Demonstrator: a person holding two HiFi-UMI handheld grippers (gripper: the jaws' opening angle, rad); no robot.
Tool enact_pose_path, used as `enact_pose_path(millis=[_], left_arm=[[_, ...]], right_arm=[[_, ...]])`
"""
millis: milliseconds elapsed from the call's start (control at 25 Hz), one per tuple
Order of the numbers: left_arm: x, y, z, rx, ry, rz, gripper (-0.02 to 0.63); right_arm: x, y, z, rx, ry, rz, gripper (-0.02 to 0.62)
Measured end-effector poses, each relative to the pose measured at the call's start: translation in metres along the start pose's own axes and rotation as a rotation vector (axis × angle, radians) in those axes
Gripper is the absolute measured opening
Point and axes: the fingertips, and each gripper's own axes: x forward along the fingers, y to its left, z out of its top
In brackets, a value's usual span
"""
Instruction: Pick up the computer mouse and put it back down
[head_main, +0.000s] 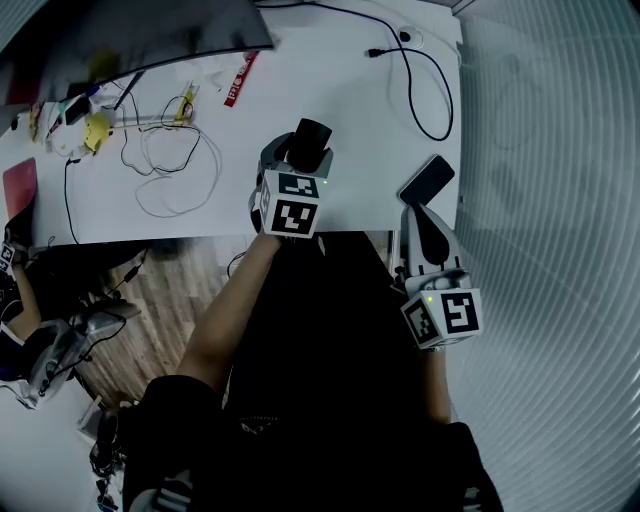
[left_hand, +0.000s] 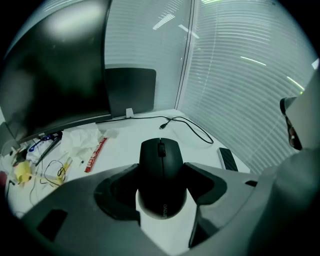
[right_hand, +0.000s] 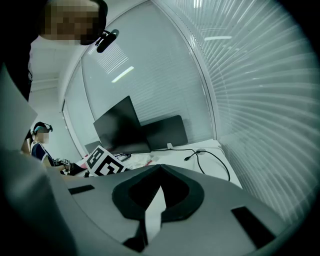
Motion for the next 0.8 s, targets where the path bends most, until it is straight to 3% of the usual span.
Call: enact_pose_path(millis=[360,800], left_arm=[[-0.033,-0.003,0.018,-0.024,-0.121,0.075,0.285],[-0.121,-0.017,0.039,-0.084,-0.250,0.010,0.285]], right_arm=[[0.003,-0.007,-0.017,-0.041,-0.022,0.079,-0.002],[-0.020,0.035,0.001,-0.097,-0.052,0.101,-0.002]])
